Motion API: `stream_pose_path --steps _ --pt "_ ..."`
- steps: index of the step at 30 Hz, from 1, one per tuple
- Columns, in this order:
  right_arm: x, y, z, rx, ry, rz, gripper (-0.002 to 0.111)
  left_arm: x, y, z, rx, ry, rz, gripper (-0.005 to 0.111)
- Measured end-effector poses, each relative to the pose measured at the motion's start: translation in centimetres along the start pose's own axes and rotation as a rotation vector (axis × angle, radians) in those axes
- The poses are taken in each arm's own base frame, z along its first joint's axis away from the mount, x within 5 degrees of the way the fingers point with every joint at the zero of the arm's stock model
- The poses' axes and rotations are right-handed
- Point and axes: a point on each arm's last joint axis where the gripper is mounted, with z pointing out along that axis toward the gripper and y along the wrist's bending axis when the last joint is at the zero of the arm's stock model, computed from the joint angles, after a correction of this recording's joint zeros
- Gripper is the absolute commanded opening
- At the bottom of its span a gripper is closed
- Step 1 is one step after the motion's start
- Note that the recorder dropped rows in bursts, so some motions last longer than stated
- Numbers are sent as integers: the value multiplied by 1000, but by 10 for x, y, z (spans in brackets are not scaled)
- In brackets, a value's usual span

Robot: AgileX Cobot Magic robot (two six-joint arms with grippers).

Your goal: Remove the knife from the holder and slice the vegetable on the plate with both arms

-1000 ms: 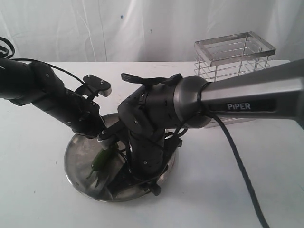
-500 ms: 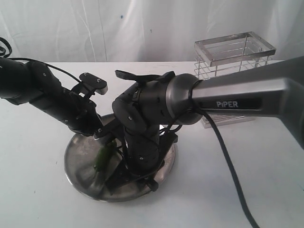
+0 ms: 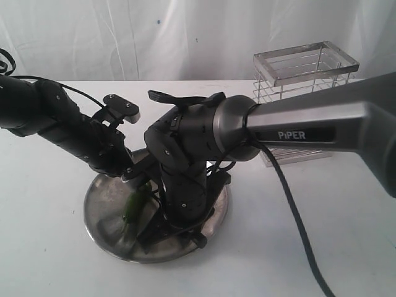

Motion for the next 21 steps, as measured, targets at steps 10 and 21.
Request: stream_pose_path --steps 10,21 --pt "-1 0 4 1 9 0 0 11 1 25 4 30 -43 0" --pt "-1 0 4 5 19 -2 0 5 -4 16 15 8 -39 0"
